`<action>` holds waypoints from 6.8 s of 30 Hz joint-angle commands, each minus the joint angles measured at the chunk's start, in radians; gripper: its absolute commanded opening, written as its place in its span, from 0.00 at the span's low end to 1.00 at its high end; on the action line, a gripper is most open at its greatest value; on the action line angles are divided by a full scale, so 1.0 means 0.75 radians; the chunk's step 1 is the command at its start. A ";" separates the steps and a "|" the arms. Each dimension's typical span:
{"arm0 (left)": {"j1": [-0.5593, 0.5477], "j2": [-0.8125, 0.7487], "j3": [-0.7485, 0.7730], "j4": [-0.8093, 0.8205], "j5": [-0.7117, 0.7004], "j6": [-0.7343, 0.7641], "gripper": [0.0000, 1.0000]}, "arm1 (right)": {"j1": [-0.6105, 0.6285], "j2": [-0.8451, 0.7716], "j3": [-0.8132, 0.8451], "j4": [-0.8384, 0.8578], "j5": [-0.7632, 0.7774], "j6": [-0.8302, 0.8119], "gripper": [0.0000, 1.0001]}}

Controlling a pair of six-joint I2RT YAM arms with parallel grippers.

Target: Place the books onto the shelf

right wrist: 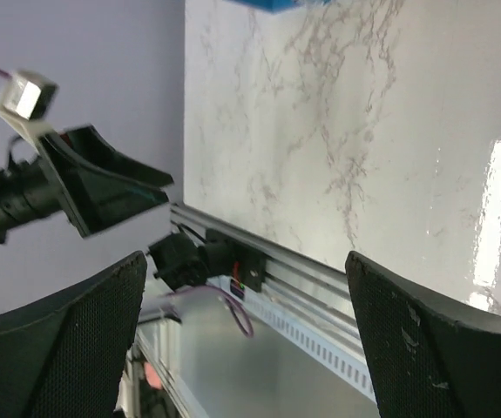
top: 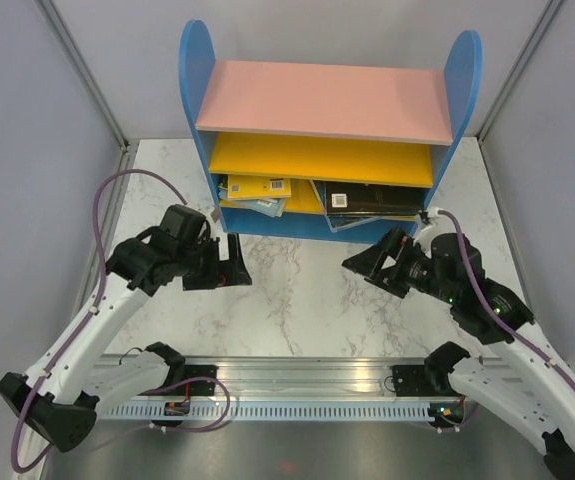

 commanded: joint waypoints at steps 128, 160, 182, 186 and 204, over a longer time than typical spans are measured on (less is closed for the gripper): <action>0.704 0.612 -1.131 2.905 -0.125 0.746 1.00 | -0.826 0.893 -0.931 2.321 0.639 -1.148 0.98; 0.704 0.612 -1.131 2.905 -0.125 0.746 1.00 | -0.712 1.196 -0.796 2.420 0.310 -1.402 0.98; 0.704 0.612 -1.129 2.905 -0.125 0.746 1.00 | -0.712 1.198 -0.792 2.418 0.312 -1.396 0.98; 0.704 0.612 -1.131 2.905 -0.125 0.746 1.00 | -0.711 1.200 -0.790 2.413 0.310 -1.396 0.98; 0.704 0.612 -1.129 2.905 -0.125 0.746 1.00 | -0.718 1.204 -0.784 2.403 0.316 -1.392 0.98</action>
